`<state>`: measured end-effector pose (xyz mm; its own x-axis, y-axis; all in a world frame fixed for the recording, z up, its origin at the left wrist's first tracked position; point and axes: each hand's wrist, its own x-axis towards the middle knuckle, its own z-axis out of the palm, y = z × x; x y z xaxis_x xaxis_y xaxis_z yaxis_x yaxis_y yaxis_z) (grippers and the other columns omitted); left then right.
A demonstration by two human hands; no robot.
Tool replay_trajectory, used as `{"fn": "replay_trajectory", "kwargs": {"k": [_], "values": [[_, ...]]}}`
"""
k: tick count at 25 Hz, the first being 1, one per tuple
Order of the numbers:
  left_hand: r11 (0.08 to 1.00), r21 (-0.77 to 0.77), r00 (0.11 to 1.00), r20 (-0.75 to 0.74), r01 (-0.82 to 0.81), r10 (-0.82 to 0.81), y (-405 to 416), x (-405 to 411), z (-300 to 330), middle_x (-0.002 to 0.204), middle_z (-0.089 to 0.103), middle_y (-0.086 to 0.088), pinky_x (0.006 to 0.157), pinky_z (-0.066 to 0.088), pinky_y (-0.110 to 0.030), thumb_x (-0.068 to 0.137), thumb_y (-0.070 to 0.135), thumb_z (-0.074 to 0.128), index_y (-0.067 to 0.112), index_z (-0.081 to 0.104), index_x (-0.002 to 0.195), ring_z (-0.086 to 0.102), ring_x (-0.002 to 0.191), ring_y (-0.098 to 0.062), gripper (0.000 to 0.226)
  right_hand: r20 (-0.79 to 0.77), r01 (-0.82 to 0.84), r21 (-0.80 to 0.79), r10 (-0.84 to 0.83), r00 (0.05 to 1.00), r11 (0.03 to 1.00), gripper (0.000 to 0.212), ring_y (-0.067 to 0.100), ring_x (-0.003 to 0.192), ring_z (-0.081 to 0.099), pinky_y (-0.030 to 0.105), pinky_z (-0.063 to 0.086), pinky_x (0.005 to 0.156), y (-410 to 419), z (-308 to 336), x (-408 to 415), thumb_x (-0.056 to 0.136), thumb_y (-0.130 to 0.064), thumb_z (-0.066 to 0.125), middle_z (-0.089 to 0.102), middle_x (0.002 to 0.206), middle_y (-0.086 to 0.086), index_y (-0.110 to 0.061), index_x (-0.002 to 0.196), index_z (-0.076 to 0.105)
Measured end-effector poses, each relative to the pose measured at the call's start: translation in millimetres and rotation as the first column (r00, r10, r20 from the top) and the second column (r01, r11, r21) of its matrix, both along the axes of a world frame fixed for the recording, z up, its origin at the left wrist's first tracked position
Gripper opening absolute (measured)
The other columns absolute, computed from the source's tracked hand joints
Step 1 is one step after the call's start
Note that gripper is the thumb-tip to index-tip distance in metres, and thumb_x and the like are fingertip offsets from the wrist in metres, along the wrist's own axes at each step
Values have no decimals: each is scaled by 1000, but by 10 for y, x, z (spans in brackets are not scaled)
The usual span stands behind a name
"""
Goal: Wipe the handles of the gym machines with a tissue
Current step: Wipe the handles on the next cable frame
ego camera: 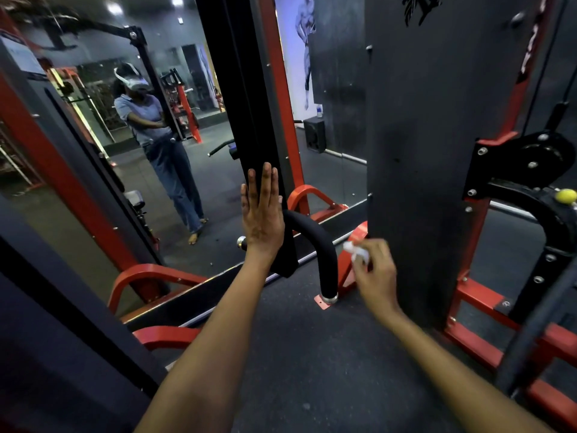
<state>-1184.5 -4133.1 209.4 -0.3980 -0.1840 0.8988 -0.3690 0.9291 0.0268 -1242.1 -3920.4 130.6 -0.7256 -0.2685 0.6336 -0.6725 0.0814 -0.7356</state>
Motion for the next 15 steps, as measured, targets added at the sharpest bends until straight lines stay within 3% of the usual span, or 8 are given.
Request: {"fn": "replay_trajectory", "kwargs": {"k": [1, 3, 4, 6, 8, 11, 13, 15], "values": [[1000, -11, 1000, -1, -5, 5, -4, 7, 3, 157, -27, 9, 120, -3, -36, 99, 14, 35, 20, -16, 152, -21, 146, -15, 73, 127, 9, -85, 2, 992, 996, 18, 4, 78, 56, 20, 46, 70, -148, 327, -60, 82, -4, 57, 52, 93, -4, -6, 99, 65], [1000, -23, 1000, 0, -6, 6, -9, 17, 12, 157, -27, 9, 120, -3, -36, 100, 16, 33, 20, -15, 152, -20, 146, -15, 71, 339, -244, -105, 265, 903, 964, 17, -6, 62, 59, 11, 48, 62, -508, 918, -257, 85, -2, 61, 63, 85, 6, -1, 100, 66], [1000, -23, 1000, 1, 2, -2, -9, 21, 13, 157, -27, 9, 120, -3, -36, 100, 17, 32, 20, -15, 152, -20, 146, -15, 70, 464, -412, -46, 385, 798, 910, 18, -6, 53, 58, 9, 48, 57, -695, 1111, -339, 85, 1, 60, 68, 75, 6, 3, 102, 66], [999, -39, 1000, 10, 6, -6, -12, 19, 12, 157, -27, 9, 120, -3, -36, 100, 19, 31, 20, -15, 152, -21, 146, -15, 69, 654, -657, 59, 468, 594, 752, 20, -1, 56, 59, 11, 47, 57, -922, 1189, -443, 87, 3, 57, 68, 61, -8, 1, 106, 66], [999, -45, 1000, 14, 23, -22, -40, 28, -8, 158, -26, 9, 120, -4, -36, 99, 19, 32, 21, -14, 152, -20, 146, -15, 70, 676, -708, 35, 505, 537, 706, 17, 5, 67, 61, 15, 47, 64, -872, 1022, -444, 89, 2, 55, 68, 65, -10, -3, 100, 66], [998, -49, 999, 2, 40, -40, -54, 47, -33, 157, -26, 11, 121, -6, -35, 98, 15, 34, 23, -14, 152, -20, 146, -14, 73, 649, -679, -192, 611, 454, 708, 17, 14, 80, 62, 21, 51, 75, -452, 621, -443, 88, 8, 51, 65, 85, 6, -3, 94, 63], [997, -44, 998, 6, 65, -65, -47, 55, -23, 157, -26, 13, 121, -6, -35, 98, 14, 35, 24, -15, 152, -20, 146, -13, 74, 654, -679, -251, 638, 406, 690, 18, 17, 80, 63, 25, 55, 75, -235, 534, -502, 86, 11, 52, 64, 89, 10, -3, 90, 62], [996, -46, 997, 5, 78, -78, -50, 47, -24, 157, -25, 14, 121, -4, -35, 99, 13, 35, 25, -14, 152, -19, 146, -13, 74, 646, -642, -236, 612, 457, 729, 16, 17, 75, 64, 27, 56, 71, -281, 620, -530, 85, 11, 55, 67, 83, 7, 0, 94, 63]]}}
